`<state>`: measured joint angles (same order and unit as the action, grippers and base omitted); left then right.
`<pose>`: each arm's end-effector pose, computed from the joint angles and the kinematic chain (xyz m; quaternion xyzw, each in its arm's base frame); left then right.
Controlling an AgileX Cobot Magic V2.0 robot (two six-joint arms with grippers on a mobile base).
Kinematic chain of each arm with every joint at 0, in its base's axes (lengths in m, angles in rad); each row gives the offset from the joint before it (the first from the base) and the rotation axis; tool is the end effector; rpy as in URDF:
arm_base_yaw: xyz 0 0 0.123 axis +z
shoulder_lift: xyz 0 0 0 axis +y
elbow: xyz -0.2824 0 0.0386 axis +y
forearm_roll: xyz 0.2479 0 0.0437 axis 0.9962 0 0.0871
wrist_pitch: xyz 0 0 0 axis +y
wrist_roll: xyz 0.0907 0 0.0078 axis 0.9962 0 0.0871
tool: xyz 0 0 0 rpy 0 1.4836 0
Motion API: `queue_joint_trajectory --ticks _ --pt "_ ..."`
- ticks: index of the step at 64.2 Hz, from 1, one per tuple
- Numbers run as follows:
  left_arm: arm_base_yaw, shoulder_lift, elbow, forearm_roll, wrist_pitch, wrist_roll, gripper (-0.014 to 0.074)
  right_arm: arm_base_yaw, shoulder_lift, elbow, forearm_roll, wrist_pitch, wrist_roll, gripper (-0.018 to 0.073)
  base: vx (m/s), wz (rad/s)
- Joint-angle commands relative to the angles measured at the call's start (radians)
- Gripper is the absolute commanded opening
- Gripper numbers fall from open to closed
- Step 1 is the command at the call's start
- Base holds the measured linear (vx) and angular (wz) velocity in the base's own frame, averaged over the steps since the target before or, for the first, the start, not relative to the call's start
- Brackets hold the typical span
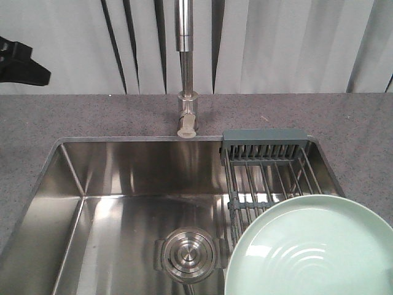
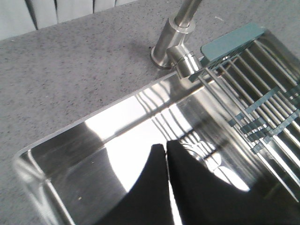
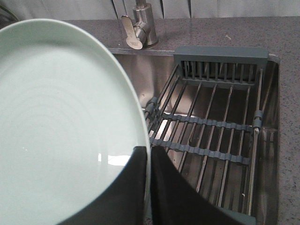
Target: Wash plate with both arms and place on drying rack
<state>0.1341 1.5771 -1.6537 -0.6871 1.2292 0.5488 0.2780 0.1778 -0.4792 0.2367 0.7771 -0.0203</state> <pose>0.3294 -0.0105 0.4072 0.1584 0.8983 -0.2373 0.3342 0.0307 0.0243 0.2933 -0.0990 0.8189 0.1858 0.5340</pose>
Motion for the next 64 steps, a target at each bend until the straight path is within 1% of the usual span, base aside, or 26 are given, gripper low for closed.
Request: queue_joint_trajectory --ticks 1,9,20,33,37,40,43,46,51,55,59,64 --pt "0.0 -0.177 0.042 -0.008 -0.06 -0.02 -0.0008 -0.003 0.01 -0.026 0.011 -0.079 -0.003 -0.0001 0.0 0.0" --pt "0.0 -0.364 0.177 -0.01 -0.13 -0.02 -0.0007 -0.003 0.01 -0.026 0.011 -0.079 -0.003 -0.0001 0.0 0.0" --pt "0.0 -0.694 0.463 -0.014 -0.28 -0.02 -0.0006 -0.003 0.01 -0.026 0.011 -0.079 -0.003 -0.0001 0.0 0.0" --pt "0.0 -1.088 0.815 -0.034 -0.417 -0.02 -0.0006 -0.003 0.01 -0.026 0.009 -0.079 -0.003 -0.0001 0.0 0.0" --pt "0.0 -1.229 0.93 -0.045 -0.479 -0.047 -0.0006 -0.003 0.01 -0.026 0.008 -0.079 -0.003 -0.0001 0.0 0.0" --pt "0.0 -1.322 0.999 -0.048 -0.524 -0.086 -0.0006 -0.003 0.01 -0.026 0.008 -0.079 -0.003 -0.0001 0.0 0.0" --pt "0.0 -1.393 1.047 -0.043 -0.534 -0.118 -0.0006 -0.003 0.01 -0.026 0.008 -0.079 -0.003 -0.0001 0.0 0.0" --pt "0.0 -1.466 1.097 -0.042 -0.52 -0.141 -0.0006 -0.003 0.01 -0.026 0.008 -0.079 -0.003 -0.0001 0.0 0.0" --pt "0.0 -1.521 1.14 -0.037 -0.468 -0.148 -0.0006 -0.003 0.01 -0.026 0.008 -0.079 -0.003 -0.0001 0.0 0.0" --pt "0.0 -1.527 1.162 -0.036 -0.453 -0.148 -0.0006 -0.003 0.01 -0.026 0.008 -0.079 -0.003 -0.0001 0.0 0.0" --pt "0.0 -1.523 1.172 -0.034 -0.457 -0.148 -0.0006 -0.003 0.01 -0.026 0.006 -0.079 -0.004 -0.0001 0.0 0.0" --pt "0.0 -1.52 1.171 -0.027 -0.49 -0.147 -0.0006 -0.003 0.01 -0.026 0.005 -0.079 -0.005 -0.0001 0.0 0.0"
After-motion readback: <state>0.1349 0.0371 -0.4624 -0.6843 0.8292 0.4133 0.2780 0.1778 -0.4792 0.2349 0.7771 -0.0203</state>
